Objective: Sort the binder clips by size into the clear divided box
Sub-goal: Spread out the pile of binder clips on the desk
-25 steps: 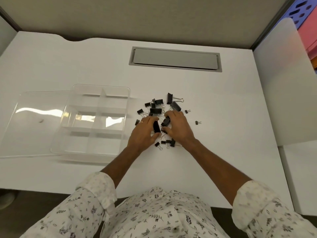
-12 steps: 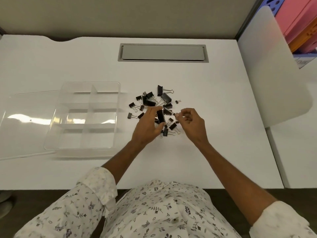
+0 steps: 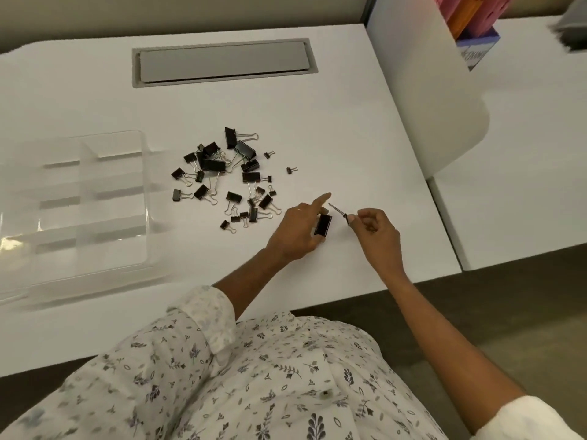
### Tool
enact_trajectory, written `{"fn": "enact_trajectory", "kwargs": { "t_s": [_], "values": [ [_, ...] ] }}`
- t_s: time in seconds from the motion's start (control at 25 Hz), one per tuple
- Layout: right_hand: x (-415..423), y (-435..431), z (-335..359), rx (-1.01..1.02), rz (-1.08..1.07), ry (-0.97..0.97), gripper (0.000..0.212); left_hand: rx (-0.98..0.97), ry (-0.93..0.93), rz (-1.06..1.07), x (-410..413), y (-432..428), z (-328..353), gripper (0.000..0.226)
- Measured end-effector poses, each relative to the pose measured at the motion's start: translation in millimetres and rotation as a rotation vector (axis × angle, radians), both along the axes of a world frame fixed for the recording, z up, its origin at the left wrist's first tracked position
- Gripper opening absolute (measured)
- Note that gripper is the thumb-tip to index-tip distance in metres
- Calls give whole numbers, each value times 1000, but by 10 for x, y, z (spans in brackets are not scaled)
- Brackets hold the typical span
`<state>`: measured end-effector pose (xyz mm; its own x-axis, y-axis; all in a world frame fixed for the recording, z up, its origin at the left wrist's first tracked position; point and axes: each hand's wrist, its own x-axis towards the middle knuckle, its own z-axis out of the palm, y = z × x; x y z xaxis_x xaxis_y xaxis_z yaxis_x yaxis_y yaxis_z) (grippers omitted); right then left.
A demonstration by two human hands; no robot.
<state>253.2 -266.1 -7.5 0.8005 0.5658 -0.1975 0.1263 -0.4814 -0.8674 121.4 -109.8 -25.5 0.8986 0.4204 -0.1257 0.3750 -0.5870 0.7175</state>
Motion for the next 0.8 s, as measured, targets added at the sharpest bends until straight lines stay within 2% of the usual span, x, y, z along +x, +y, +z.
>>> {"fn": "enact_trajectory", "kwargs": {
  "t_s": [0.12, 0.24, 0.48, 0.64, 0.8],
  "values": [
    [65, -212, -112, -20, 23, -50, 35, -11, 1, -34, 47, -98, -61, 95],
    [87, -304, -225, -17, 89, -114, 34, 119, -2, 74, -13, -72, -113, 97],
    [270, -128, -356, -49, 260, -310, 39, 252, 71, 165, -18, -98, -86, 79],
    [464, 34, -351, -130, 332, -402, 41, 168, 62, 84, 141, -244, -87, 51],
    [589, 32, -291, -112, 327, -303, 45, 140, 20, -100, 174, -188, -118, 39]
  ]
}}
